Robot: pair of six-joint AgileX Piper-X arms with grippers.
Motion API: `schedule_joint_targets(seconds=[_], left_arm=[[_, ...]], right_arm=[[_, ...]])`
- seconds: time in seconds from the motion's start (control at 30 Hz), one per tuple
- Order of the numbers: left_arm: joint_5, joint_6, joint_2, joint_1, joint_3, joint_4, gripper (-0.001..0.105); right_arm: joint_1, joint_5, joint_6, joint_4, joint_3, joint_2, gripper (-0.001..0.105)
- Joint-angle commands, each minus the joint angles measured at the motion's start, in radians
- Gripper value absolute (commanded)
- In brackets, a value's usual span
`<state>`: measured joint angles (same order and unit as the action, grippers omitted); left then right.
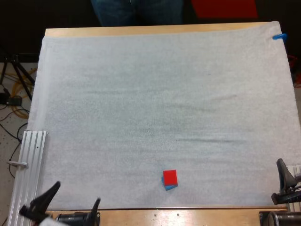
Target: Stack red cube on blue cube
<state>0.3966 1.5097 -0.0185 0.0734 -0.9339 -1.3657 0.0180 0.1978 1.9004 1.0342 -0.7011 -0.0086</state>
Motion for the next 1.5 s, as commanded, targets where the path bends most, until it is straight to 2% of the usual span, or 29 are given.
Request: schedule_joint_targets(seconds=[0.0,0.1,0.17,0.27,0.33,0.47,0.77,0.97,1.47], left_arm=[[-0.005,0.022,-0.137,0.003,0.037,0.058,0.087],[-0.009,0.087,-0.135,0.003,0.131,0.136,0.087],[-0.071,0.121,-0.135,0.003,0.208,0.201,0.087],[-0.188,0.152,-0.135,0.003,0.275,0.254,0.087],[-0.236,0.161,-0.135,0.003,0.311,0.274,0.087],[-0.248,0.161,-0.134,0.003,0.36,0.273,0.087],[-0.248,0.164,-0.134,0.003,0.388,0.279,0.087],[-0.248,0.164,-0.134,0.003,0.408,0.326,0.087],[-0.248,0.164,-0.134,0.003,0.407,0.326,0.087]], right_arm=[[0.001,0.024,0.016,-0.013,-0.003,-0.044,0.062],[0.001,0.024,0.018,-0.013,-0.003,-0.044,0.062],[0.001,0.024,0.02,-0.013,-0.003,-0.044,0.062],[0.001,0.024,0.046,-0.007,0.001,-0.044,0.062],[0.001,0.024,0.049,-0.007,0.01,-0.044,0.062],[0.001,0.024,0.046,-0.005,0.055,-0.044,0.062],[0.001,0.023,0.01,0.047,0.149,-0.044,0.062],[0.001,-0.009,0.014,0.033,0.153,-0.042,0.062],[0.001,-0.038,0.006,0.01,0.168,-0.042,0.062]])
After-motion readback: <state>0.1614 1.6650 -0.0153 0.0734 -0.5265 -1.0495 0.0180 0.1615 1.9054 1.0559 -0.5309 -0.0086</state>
